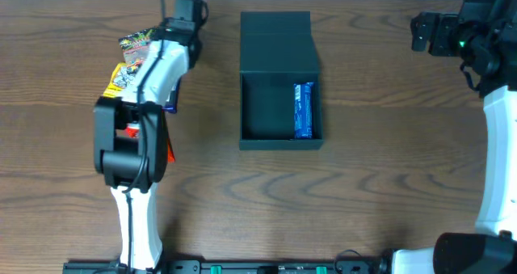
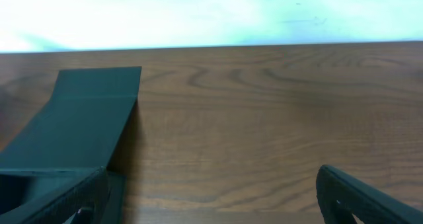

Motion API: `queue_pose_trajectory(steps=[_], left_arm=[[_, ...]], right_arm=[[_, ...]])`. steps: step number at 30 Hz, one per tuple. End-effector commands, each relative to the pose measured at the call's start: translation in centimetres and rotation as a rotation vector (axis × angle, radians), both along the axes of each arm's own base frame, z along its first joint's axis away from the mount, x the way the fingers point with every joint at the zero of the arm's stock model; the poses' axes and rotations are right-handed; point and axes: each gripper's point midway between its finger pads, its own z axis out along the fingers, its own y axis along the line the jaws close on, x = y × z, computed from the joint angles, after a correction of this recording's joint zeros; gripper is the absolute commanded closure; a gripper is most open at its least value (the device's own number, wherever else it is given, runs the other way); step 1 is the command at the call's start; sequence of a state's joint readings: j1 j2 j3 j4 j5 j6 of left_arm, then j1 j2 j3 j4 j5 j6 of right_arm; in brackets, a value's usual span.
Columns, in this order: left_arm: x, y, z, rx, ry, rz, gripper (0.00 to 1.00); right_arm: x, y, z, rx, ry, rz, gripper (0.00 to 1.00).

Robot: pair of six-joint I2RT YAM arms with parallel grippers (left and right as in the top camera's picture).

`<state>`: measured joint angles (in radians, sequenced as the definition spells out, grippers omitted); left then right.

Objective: Pack container
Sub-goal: 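Move the left gripper back and grasp the Haribo gummy bag, then carry the Haribo bag over the box and lower it inside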

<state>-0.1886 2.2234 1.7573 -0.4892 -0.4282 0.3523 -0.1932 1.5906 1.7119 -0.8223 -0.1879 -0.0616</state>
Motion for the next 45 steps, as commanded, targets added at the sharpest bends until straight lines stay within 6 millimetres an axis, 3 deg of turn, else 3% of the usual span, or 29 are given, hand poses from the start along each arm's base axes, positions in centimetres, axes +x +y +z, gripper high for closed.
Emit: queue_pose_trajectory(steps=[1, 7, 11, 18, 29, 45], left_arm=[[-0.5, 0.6, -1.7, 0.132, 0.06, -0.024, 0.73], [-0.7, 0.5, -2.9, 0.152, 0.076, -0.01, 0.48], [-0.6, 1.7, -3.3, 0.202, 0.069, 0.027, 0.43], [0.6, 2.0, -3.0, 0.214, 0.005, 0.052, 0.43], [0.6, 4.2, -3.2, 0.198, 0.011, 0.086, 0.44], [0.1, 3.2, -4.7, 0.079, 0.035, 0.093, 0.46]], right_arm=[[0.0, -0.3, -0.6, 0.014, 0.017, -0.005, 0.01], [-0.3, -0.2, -1.0, 0.018, 0.035, -0.005, 0.01], [-0.5, -0.2, -1.2, 0.02, 0.046, -0.005, 0.01], [-0.6, -0.1, -1.3, 0.022, 0.051, -0.005, 0.01], [-0.7, -0.1, -1.4, 0.024, 0.06, -0.005, 0.01], [-0.7, -0.1, -1.4, 0.038, 0.061, -0.017, 0.01]])
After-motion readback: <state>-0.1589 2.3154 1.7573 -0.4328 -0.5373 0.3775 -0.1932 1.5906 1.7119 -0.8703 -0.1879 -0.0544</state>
